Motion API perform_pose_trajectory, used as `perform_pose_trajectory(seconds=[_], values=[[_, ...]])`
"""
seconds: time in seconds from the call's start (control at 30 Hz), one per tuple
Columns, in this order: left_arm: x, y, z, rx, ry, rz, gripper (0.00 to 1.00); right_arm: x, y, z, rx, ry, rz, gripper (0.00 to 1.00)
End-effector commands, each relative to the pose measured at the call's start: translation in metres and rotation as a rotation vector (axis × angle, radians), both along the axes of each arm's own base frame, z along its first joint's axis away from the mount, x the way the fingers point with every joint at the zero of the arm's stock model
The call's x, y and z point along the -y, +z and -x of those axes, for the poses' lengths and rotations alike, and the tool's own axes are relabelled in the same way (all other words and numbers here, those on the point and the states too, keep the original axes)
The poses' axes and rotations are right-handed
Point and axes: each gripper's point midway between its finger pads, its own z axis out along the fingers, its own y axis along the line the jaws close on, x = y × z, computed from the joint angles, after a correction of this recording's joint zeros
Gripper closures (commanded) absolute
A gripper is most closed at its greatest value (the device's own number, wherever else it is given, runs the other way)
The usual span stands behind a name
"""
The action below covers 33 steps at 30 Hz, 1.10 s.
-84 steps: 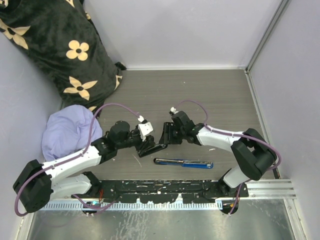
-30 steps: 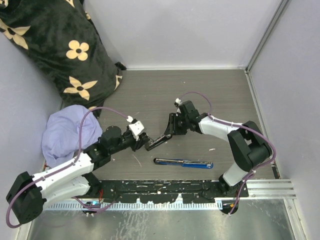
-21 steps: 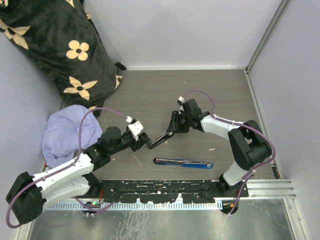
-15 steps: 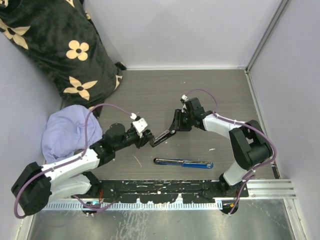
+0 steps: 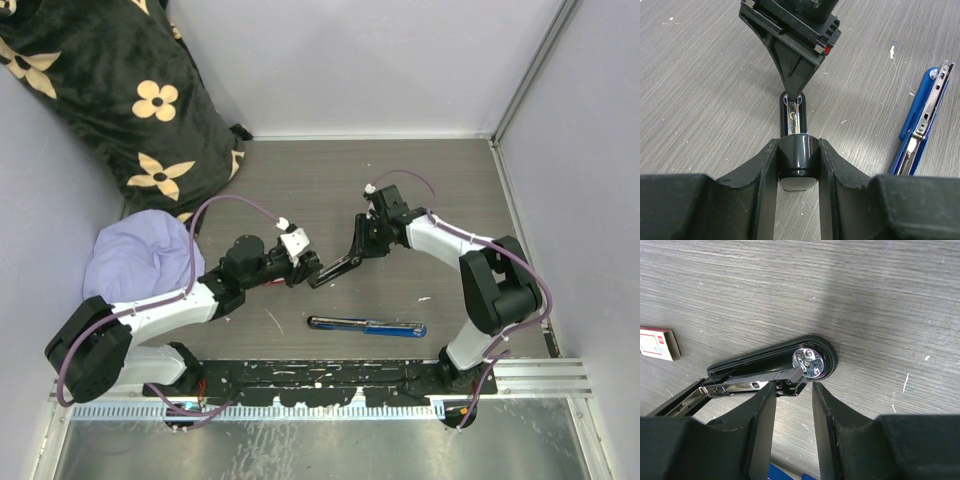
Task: Load the staples into the stapler
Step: Open the stapler at the center of the board.
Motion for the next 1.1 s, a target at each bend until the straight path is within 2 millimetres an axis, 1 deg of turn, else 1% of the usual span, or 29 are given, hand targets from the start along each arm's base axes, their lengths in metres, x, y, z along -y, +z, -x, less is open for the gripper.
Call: perform_pose_trajectory(seconds=[0.0,0.13,0.2,0.3,0.43,0.47,0.53,0.6,0.8,0.87,1.0,1.07], values=[[0.025,0.023,0.027,0.025,-0.190,0.058,1.00,0.065,-0.047,0.040,-0.206,0.014,0.326,0.70],[0.026,0.022,0.025,0.029,-0.195,0.044,1.00,0.071,-0.046,0.041,-0.237,0.031,0.373,0.76],[0.025,0.019,0.026,0.024,-0.197,0.025,1.00,0.071,-0.046,0.041,-0.250,0.034,0.381,0.80],[0.020,0.009,0.026,0.007,-0.185,-0.017,1.00,0.070,-0.047,0.040,-0.266,0.038,0.384,0.83],[0.007,-0.003,0.027,-0.015,-0.143,-0.069,1.00,0.071,-0.045,0.033,-0.257,0.030,0.401,0.83],[0.003,-0.006,0.029,-0.022,-0.135,-0.078,0.99,0.071,-0.044,0.030,-0.252,0.027,0.400,0.83],[-0.004,-0.010,0.032,-0.033,-0.120,-0.091,0.94,0.068,-0.042,0.027,-0.242,0.023,0.394,0.83],[-0.010,-0.013,0.035,-0.047,-0.108,-0.104,0.93,0.067,-0.041,0.023,-0.232,0.016,0.386,0.83],[-0.027,-0.021,0.044,-0.123,-0.044,-0.115,0.81,0.067,-0.040,0.020,-0.213,0.002,0.388,0.83],[-0.029,-0.020,0.048,-0.127,-0.037,-0.083,0.77,0.066,-0.038,0.019,-0.204,-0.001,0.380,0.83],[-0.028,-0.008,0.052,-0.113,-0.051,-0.038,0.75,0.064,-0.035,0.017,-0.189,0.002,0.365,0.83],[-0.028,-0.006,0.052,-0.114,-0.051,-0.038,0.76,0.064,-0.035,0.017,-0.184,0.001,0.365,0.83]])
